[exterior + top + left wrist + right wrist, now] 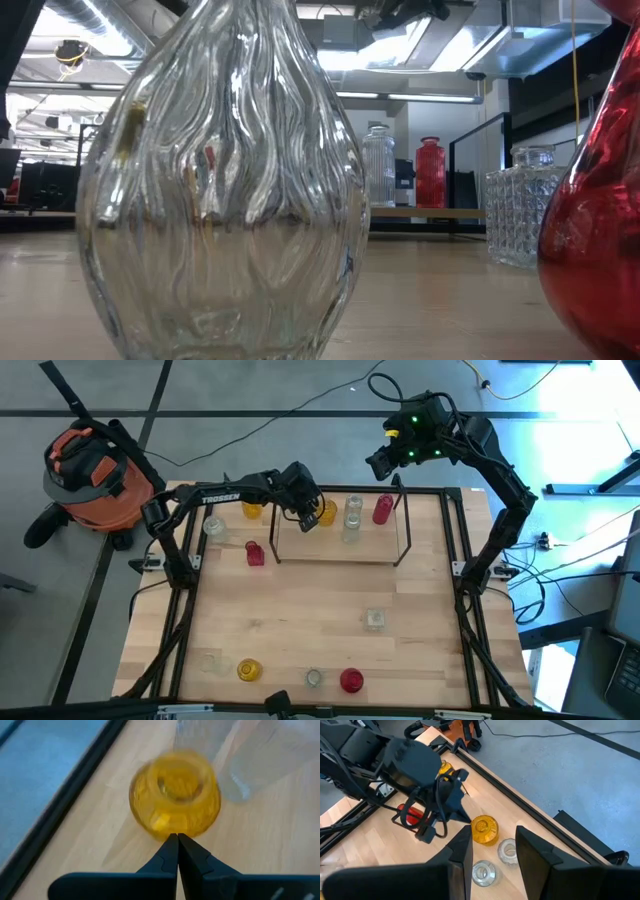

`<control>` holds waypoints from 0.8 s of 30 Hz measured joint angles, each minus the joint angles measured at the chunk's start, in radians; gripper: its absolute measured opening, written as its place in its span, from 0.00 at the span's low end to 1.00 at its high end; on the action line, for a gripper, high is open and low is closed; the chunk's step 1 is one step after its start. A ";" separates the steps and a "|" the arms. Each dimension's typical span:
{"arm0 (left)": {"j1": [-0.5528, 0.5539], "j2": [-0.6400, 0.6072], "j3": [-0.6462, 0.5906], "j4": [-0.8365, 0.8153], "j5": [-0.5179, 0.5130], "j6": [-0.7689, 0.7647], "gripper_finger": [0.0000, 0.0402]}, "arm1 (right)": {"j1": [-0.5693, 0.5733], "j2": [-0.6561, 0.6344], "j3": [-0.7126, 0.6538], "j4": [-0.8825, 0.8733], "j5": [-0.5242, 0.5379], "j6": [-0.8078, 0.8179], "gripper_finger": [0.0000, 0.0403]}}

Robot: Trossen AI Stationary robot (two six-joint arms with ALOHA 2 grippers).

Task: Sort vases onto shelf
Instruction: Put the yellow vase on the shelf, then put the yellow vase on the shelf aligned with the other yellow vase

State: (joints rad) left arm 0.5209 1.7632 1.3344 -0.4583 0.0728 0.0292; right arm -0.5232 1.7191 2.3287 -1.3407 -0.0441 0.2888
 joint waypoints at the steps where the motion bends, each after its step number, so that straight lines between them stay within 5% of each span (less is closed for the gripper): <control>1: 0.000 0.000 0.001 0.006 -0.004 0.000 0.00 | 0.000 0.000 0.000 -0.004 0.000 0.000 0.27; 6: 0.001 -0.010 0.070 -0.042 -0.040 0.006 0.00 | 0.000 0.000 0.000 -0.012 -0.003 0.001 0.27; 14: 0.022 -0.018 0.471 -0.365 -0.142 0.179 0.00 | 0.000 0.000 0.000 -0.012 0.006 -0.014 0.27; 16: 0.069 -0.022 0.524 -0.486 -0.094 0.219 0.00 | -0.001 0.000 0.000 -0.013 0.009 -0.027 0.27; 19: 0.180 -0.023 0.520 -0.640 0.065 0.229 0.00 | -0.001 0.000 0.000 -0.018 0.010 -0.035 0.27; 24: 0.364 -0.093 0.346 -0.693 0.173 0.269 0.00 | -0.001 0.000 0.000 -0.025 0.011 -0.036 0.27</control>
State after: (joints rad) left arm 0.8847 1.6704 1.6802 -1.1509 0.2458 0.2984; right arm -0.5240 1.7193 2.3283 -1.3655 -0.0334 0.2531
